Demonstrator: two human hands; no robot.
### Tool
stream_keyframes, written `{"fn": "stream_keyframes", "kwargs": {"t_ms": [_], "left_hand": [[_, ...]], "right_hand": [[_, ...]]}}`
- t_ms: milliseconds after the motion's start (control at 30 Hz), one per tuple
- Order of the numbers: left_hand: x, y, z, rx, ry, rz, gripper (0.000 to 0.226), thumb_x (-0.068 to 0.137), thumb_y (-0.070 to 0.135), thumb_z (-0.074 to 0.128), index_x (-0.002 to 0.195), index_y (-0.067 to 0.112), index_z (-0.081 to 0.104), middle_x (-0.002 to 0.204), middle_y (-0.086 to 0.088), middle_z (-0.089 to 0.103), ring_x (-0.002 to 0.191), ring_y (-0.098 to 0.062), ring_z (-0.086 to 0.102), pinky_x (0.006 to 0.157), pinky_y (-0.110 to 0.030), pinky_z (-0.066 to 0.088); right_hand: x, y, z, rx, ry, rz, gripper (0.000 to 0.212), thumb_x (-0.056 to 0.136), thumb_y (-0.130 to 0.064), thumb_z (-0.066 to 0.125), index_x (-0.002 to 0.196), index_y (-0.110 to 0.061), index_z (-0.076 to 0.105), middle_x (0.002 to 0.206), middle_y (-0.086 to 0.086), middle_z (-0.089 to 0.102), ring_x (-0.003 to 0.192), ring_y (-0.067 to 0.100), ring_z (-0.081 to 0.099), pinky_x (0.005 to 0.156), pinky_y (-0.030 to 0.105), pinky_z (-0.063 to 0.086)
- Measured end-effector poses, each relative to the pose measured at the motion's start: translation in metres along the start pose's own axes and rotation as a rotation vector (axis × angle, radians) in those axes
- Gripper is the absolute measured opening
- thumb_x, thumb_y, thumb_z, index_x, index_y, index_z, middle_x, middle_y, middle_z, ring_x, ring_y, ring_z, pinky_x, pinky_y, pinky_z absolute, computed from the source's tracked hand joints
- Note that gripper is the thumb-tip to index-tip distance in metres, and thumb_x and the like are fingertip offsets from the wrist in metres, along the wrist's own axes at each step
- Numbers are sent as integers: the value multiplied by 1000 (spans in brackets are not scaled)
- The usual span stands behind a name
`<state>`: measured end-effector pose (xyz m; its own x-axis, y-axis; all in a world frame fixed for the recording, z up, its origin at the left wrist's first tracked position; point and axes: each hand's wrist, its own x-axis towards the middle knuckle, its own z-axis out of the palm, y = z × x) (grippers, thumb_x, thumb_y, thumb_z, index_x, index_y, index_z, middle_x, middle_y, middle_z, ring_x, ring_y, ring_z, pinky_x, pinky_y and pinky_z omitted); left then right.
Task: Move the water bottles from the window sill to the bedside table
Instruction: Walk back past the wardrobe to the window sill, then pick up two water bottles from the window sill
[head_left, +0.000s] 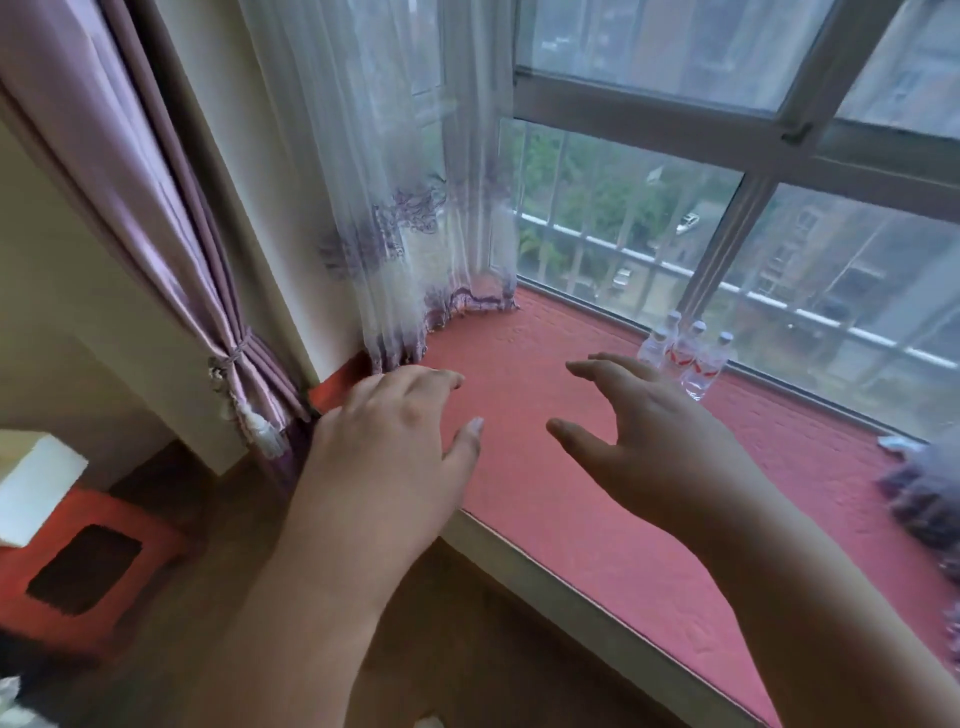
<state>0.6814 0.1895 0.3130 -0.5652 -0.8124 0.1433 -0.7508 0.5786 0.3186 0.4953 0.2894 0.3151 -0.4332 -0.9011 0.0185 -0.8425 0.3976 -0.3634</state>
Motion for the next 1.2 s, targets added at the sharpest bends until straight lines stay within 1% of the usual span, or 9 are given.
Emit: {"fn": "stream_keyframes", "kwargs": {"t_ms": [167,300,400,600,733,867,967,1067,1200], "left_hand": [[45,2,16,-13,-120,130,49,93,57,42,140,41,42,142,19,43,132,-9,35,104,-37,34],[72,18,31,-45,-172,227,48,94,58,41,139,42,42,140,22,43,133,-7,34,104,-35,32],[95,32,44,-43,-187,273,48,93,58,42,138,42,43,138,22,45,132,-7,36,105,-35,34],[137,72,62,-6,-180,326,48,93,59,43,138,41,44,139,21,45,131,-7,37,105,-34,34],[170,102,75,15,-181,360,48,92,58,42,137,41,45,138,19,47,131,-9,39,107,-37,37],[197,135,89,11,-158,377,47,92,57,44,136,40,45,137,19,47,129,-9,39,106,-38,38],[213,156,103,7,-158,390,47,92,57,45,136,40,46,137,19,47,129,-9,40,106,-36,37],[228,175,116,11,-165,404,47,92,57,46,136,39,46,136,19,48,129,-9,40,103,-35,37],[253,197,130,15,-186,451,48,93,56,45,138,39,45,139,19,47,129,-10,40,102,-34,36]], "right_hand": [[6,13,10,-13,18,161,64,90,-61,52,148,-36,37,155,-13,34,140,17,37,110,43,39],[11,35,7,-17,44,275,61,91,-59,53,147,-36,38,153,-16,35,139,16,37,108,38,39],[21,55,4,-9,59,327,62,91,-59,52,147,-37,38,153,-15,35,139,15,36,109,39,38],[54,103,-9,33,79,378,62,91,-58,53,147,-36,38,152,-16,36,138,16,37,109,37,37],[82,138,-20,78,112,374,61,90,-58,53,145,-35,40,151,-15,38,138,17,39,108,41,39],[106,173,-35,95,131,370,58,90,-58,54,143,-36,42,149,-17,39,136,15,40,106,40,41],[120,198,-45,97,142,378,58,90,-57,56,143,-35,42,150,-15,38,137,15,39,108,40,39],[130,220,-52,111,151,398,57,90,-57,56,142,-38,41,152,-15,37,140,14,36,109,42,38],[141,242,-61,96,162,436,56,91,-57,54,142,-38,42,149,-19,38,135,14,40,104,36,39]]}}
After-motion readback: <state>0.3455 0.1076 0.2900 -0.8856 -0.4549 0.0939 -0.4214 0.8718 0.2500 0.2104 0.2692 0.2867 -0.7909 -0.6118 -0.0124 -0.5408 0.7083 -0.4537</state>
